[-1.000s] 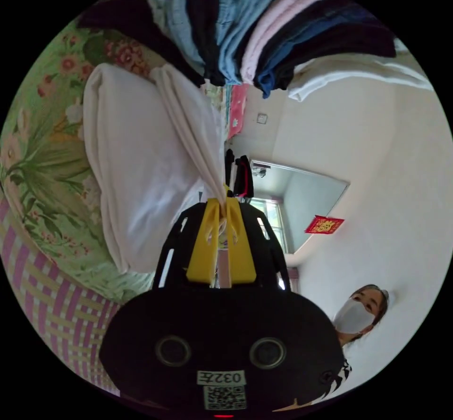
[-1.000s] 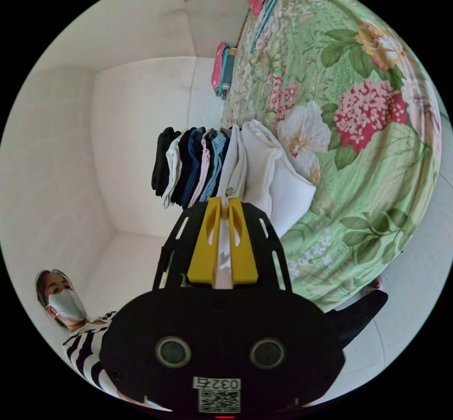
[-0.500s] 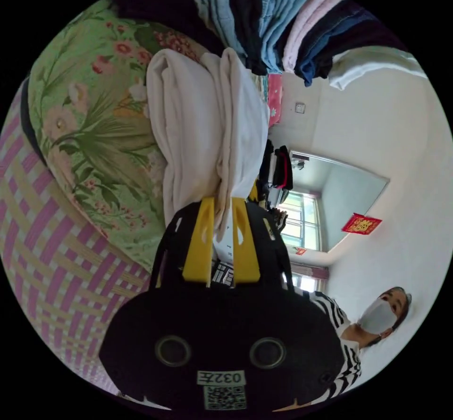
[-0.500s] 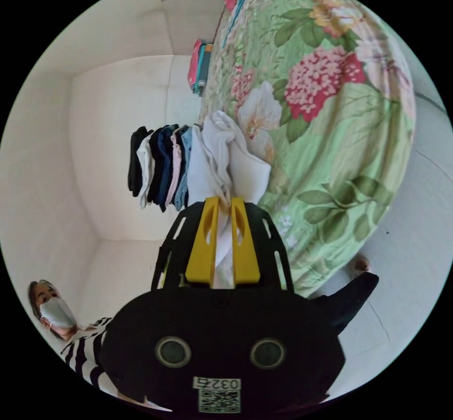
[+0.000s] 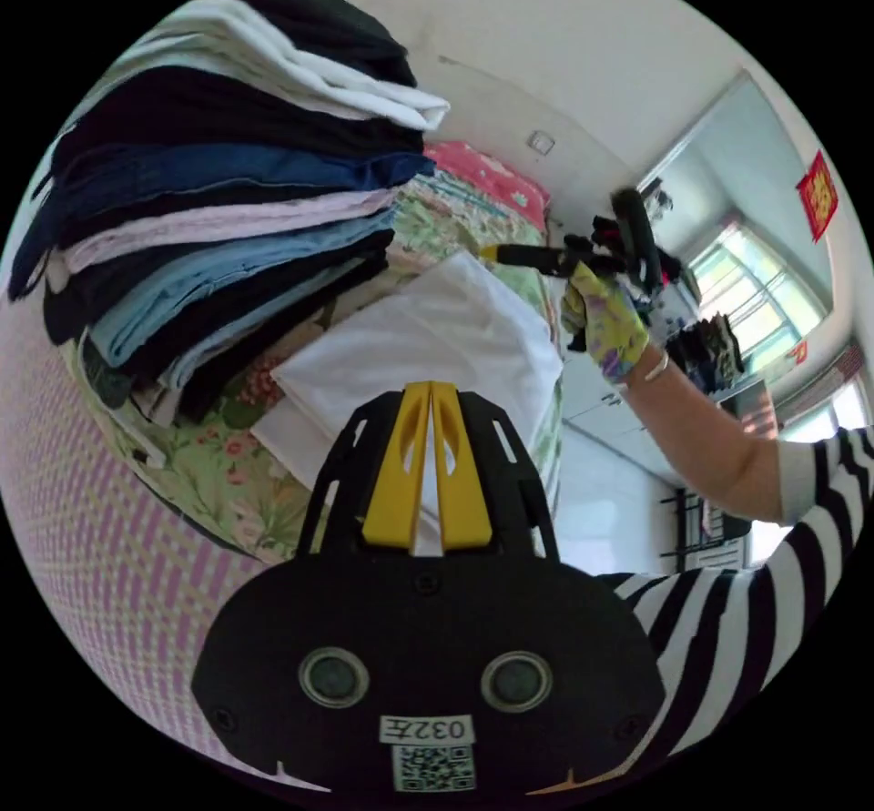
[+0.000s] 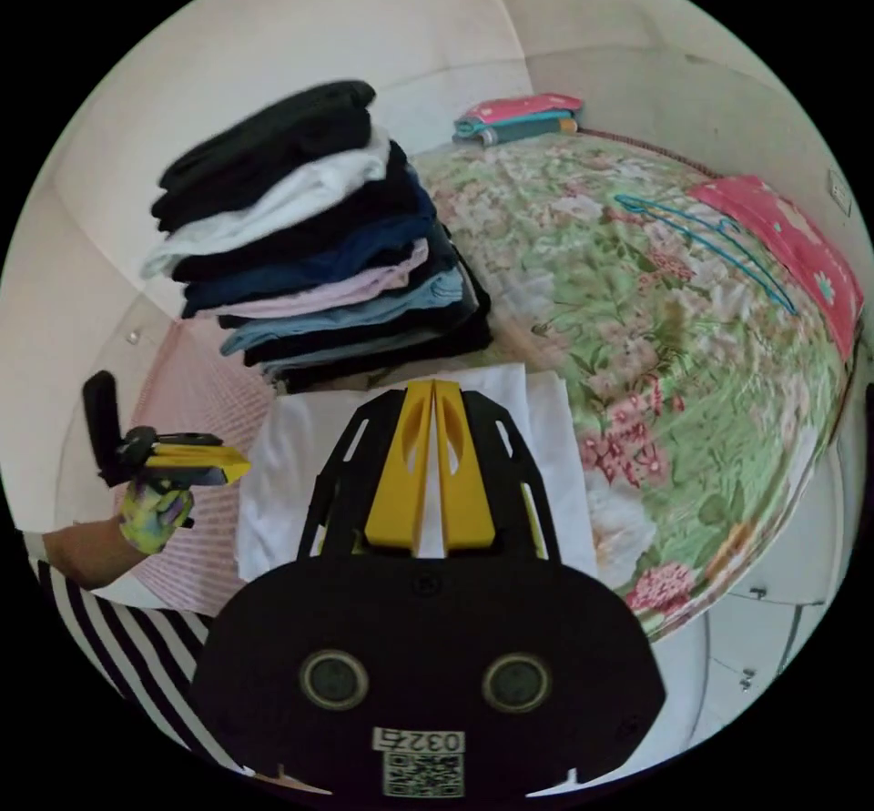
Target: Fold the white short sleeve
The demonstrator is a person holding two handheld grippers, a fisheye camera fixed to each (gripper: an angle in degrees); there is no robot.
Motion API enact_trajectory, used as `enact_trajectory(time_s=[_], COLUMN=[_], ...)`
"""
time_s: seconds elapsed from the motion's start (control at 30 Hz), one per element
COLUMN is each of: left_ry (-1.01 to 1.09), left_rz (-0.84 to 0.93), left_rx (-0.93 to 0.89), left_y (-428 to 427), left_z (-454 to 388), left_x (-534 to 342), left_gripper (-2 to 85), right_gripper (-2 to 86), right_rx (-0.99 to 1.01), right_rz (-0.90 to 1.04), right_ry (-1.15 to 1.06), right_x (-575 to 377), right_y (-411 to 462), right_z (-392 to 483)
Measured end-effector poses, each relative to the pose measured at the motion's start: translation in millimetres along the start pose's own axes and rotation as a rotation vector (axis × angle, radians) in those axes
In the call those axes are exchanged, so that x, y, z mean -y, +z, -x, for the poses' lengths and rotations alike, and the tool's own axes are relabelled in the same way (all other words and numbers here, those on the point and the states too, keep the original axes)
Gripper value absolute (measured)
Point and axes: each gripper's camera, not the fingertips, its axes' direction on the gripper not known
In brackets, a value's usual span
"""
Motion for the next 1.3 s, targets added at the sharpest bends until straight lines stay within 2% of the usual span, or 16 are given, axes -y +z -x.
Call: enact_trajectory(time_s=[0.07,0.13,0.27,0.37,0.43,0.5,0.57,0.63,0.7,0.77,0.9,1.03,1.1,1.17,1.3], left_ry=[0.071,0.132,0.306,0.38,0.341,0.34,0.345,0.351,0.384,0.414,0.322,0.3,0.308,0.282,0.157], left_rz=[0.099,0.142,0.06,-0.012,0.015,0.042,-0.049,-0.068,-0.035,0.01,0.147,0.151,0.116,0.069,0.042], left_rx=[0.12,0.206,0.3,0.391,0.358,0.352,0.332,0.265,0.249,0.308,0.331,0.252,0.231,0.185,0.158], left_y=[39.0,64.6,95.5,111.9,115.1,110.9,92.8,83.2,84.6,96.6,128.0,119.7,104.8,82.2,49.7], left_z=[-0.2,4.2,9.8,9.3,19.5,24.5,21.3,15.7,7.9,5.3,39.3,65.6,70.3,78.2,96.8], left_x=[-15.6,-36.8,-94.1,-132.2,-139.4,-145.1,-165.7,-186.1,-209.5,-241.7,-273.4,-287.2,-299.1,-327.0,-397.2], left_gripper=[-0.9,-0.9,-0.9,-0.9,-0.9,-0.9,-0.9,-0.9,-0.9,-0.9,-0.9,-0.9,-0.9,-0.9,-0.9], right_gripper=[-1.0,-1.0,-1.0,-1.0,-1.0,-1.0,-1.0,-1.0,-1.0,-1.0,-1.0,-1.0,-1.0,-1.0,-1.0], right_rx=[-0.095,-0.096,-0.025,0.036,0.075,0.079,0.039,-0.016,-0.061,-0.134,-0.105,-0.098,-0.118,-0.105,0.011], right_rz=[0.103,0.134,0.067,0.095,0.093,-0.008,-0.104,-0.153,-0.146,-0.119,-0.001,0.023,-0.044,-0.123,-0.086], right_ry=[0.0,-0.045,-0.041,-0.01,0.009,-0.03,-0.072,-0.078,-0.087,-0.068,-0.024,0.029,0.019,-0.018,-0.111], right_x=[15.3,12.9,-6.3,-6.9,-7.4,-20.2,-53.8,-91.9,-129.9,-174.0,-206.8,-195.8,-190.9,-190.0,-194.4], right_y=[40.5,61.7,60.2,52.1,32.7,-6.9,-60.3,-88.3,-100.2,-102.8,-81.1,-108.1,-139.2,-179.6,-200.4], right_z=[-12.9,-26.8,-52.5,-64.5,-64.4,-49.1,-22.6,-5.0,7.4,12.7,-5.1,-13.1,-5.2,9.0,41.1])
